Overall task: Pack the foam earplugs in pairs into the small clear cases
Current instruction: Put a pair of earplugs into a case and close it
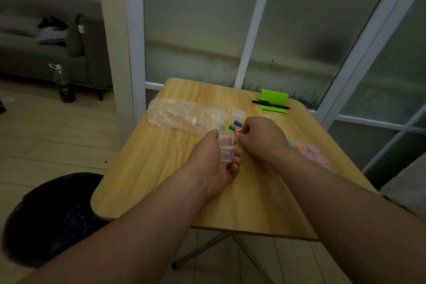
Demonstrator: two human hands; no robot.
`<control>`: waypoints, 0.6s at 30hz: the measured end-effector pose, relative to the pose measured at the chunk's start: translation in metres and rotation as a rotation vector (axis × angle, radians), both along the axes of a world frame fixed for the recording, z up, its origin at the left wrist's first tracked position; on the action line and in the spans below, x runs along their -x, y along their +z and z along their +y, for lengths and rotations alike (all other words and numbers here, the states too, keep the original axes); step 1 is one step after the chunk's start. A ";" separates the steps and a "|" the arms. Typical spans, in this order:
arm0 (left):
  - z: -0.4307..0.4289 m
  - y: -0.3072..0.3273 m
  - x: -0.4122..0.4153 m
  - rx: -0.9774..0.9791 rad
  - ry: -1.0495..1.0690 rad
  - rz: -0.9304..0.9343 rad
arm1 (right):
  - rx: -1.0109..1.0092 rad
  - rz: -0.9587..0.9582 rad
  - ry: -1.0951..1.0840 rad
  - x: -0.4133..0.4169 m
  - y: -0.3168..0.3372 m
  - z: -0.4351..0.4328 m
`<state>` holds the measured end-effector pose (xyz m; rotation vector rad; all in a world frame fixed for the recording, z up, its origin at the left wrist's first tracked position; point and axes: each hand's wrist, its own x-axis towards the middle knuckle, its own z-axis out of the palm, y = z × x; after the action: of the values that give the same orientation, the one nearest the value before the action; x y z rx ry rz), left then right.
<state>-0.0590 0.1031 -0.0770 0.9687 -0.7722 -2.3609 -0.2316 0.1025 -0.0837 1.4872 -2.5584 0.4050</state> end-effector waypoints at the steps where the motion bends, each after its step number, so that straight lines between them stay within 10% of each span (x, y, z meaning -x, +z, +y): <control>1: 0.000 0.000 0.000 0.001 -0.006 0.000 | -0.009 -0.001 -0.006 0.000 -0.001 0.000; 18: 0.004 -0.003 0.006 0.044 -0.034 0.072 | 0.335 -0.311 0.363 -0.053 0.023 0.086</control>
<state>-0.0653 0.1075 -0.0801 0.8543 -0.8153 -2.3830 -0.1786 0.1888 -0.0604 1.8681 -2.2558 1.1318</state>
